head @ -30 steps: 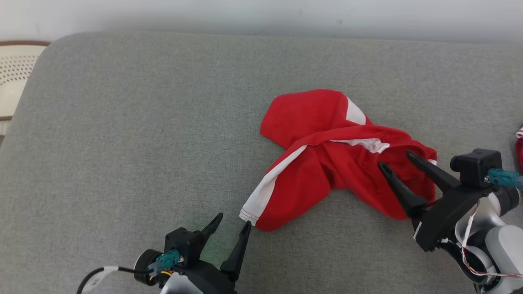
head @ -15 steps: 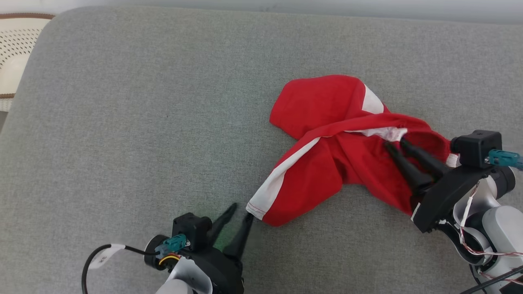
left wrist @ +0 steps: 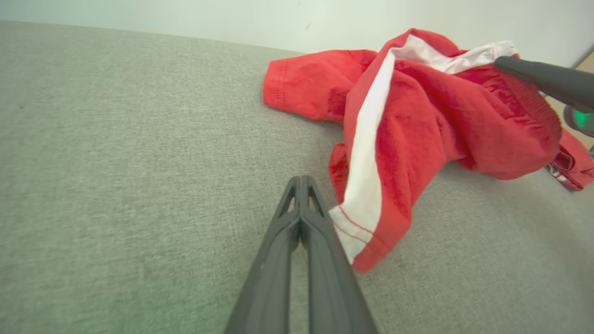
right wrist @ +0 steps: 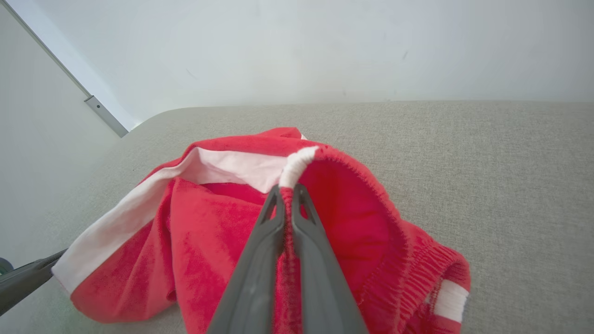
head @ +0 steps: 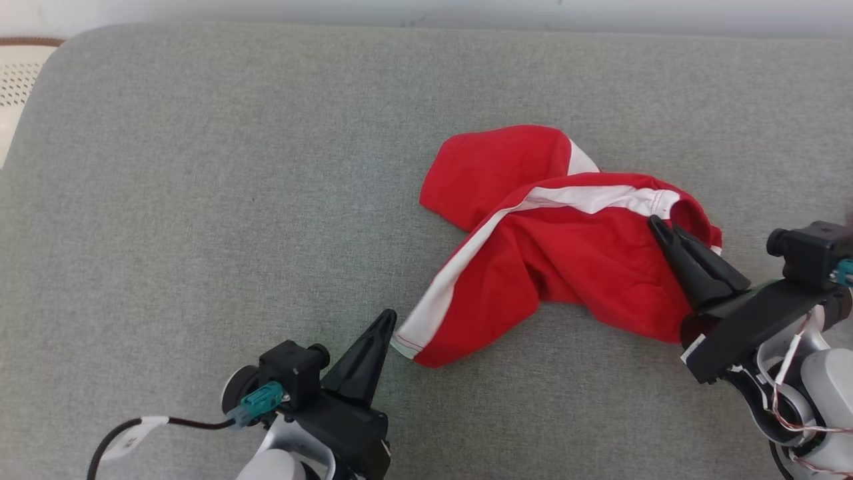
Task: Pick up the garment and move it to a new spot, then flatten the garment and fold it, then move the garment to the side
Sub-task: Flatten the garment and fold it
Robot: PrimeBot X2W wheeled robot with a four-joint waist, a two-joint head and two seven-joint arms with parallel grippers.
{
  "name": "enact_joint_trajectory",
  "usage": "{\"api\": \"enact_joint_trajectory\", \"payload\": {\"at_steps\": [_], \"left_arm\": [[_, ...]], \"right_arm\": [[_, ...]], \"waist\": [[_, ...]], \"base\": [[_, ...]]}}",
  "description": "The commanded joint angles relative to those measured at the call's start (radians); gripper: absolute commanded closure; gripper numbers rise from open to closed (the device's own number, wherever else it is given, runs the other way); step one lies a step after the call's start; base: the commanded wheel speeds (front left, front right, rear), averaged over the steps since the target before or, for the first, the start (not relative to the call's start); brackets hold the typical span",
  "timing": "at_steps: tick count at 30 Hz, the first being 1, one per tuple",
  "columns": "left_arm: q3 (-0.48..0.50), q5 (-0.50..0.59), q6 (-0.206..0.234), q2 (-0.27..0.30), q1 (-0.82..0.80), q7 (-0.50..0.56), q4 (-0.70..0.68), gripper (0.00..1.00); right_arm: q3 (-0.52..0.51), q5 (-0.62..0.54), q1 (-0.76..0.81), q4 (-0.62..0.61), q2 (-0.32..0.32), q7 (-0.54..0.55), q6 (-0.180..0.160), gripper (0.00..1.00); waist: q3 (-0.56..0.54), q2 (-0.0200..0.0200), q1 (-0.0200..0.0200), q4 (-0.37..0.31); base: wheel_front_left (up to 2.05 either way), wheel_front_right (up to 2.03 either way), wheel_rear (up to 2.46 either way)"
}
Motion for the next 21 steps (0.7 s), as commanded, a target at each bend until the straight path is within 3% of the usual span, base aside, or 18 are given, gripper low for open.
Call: {"api": "enact_joint_trajectory", "payload": {"at_steps": [1,10,11,15,21], "left_arm": [[0.005,0.001,0.008,0.013,0.021,0.005,-0.014,1.00],[0.072,0.021,0.104,0.061,0.079,-0.011,-0.144,1.00],[0.120,0.011,0.150,0.063,0.104,-0.047,-0.183,0.00],[0.155,0.007,0.176,0.068,0.126,-0.085,-0.209,0.00],[0.194,0.022,0.179,0.106,0.173,-0.147,-0.257,0.00]], "right_arm": [[-0.009,-0.002,0.017,-0.010,0.004,-0.010,0.000,1.00],[-0.064,-0.015,0.101,-0.059,0.049,-0.030,0.000,1.00],[-0.064,-0.025,0.131,-0.062,0.068,-0.036,0.000,1.00],[-0.064,-0.032,0.155,-0.054,0.083,-0.044,0.000,1.00],[-0.060,-0.046,0.201,-0.034,0.110,-0.058,0.000,1.00]], "waist": [[-0.010,-0.0001,0.0000,-0.007],[-0.052,-0.0001,0.0000,-0.021],[-0.080,-0.0001,0.0000,-0.026],[-0.104,-0.0001,0.0000,-0.028],[-0.153,-0.0001,0.0000,-0.034]], "base": [[0.00,0.00,0.00],[0.00,0.00,0.00],[0.00,0.00,0.00],[0.00,0.00,0.00],[0.00,0.00,0.00]]}}
